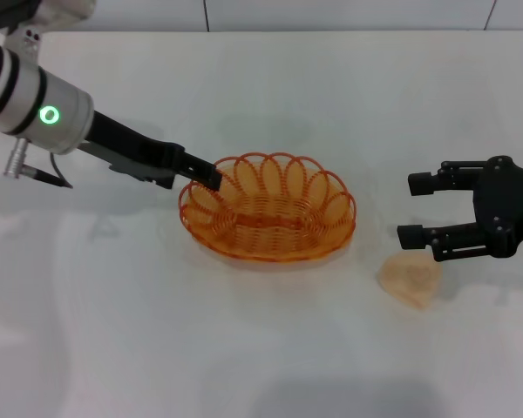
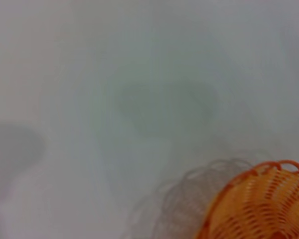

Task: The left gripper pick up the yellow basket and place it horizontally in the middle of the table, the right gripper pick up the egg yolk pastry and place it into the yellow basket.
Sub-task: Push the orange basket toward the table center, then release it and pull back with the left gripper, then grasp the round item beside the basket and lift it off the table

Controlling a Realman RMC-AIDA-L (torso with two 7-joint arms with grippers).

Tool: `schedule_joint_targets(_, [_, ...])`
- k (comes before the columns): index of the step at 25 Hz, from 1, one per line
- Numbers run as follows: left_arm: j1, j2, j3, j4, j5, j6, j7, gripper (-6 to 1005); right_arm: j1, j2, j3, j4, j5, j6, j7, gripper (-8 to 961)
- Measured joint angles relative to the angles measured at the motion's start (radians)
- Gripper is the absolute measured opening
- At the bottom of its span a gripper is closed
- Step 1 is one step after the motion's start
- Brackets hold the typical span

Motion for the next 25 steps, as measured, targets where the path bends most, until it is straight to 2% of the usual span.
schedule_joint_targets(7, [0.074,-0.002,-0.001,0.122,-0.037,-0.011,0.059,891,0.001,0.000,0.000,0.001,0.000,0.005,0.001,720])
schedule_joint_targets(8, [0.124,-0.003,-0.001,0.193,-0.101,-0.012,0.118,889,0.000,0.000,0.000,0.001,0.000,0.005,0.001,720])
schedule_joint_targets(12, [0.199,0.009,-0.003,0.293,-0.197,0.006,0.226,887,0.000,0.000,0.000,0.002,-0.001,0.008,0.004,719])
schedule_joint_targets(15, [0.253,0.024,-0.011,0.335,-0.282,0.036,0.312,887,0.002,0.000,0.000,0.002,-0.015,0.008,0.016,718])
schedule_joint_targets(19, [0.310,0.033,-0.052,0.354,-0.397,0.098,0.436,888,0.008,0.000,-0.001,-0.004,-0.063,0.011,0.044,717])
schedule_joint_targets(25, [0.357,0.041,-0.081,0.362,-0.487,0.243,0.594,887,0.021,0.002,-0.008,-0.021,-0.125,0.013,0.078,715])
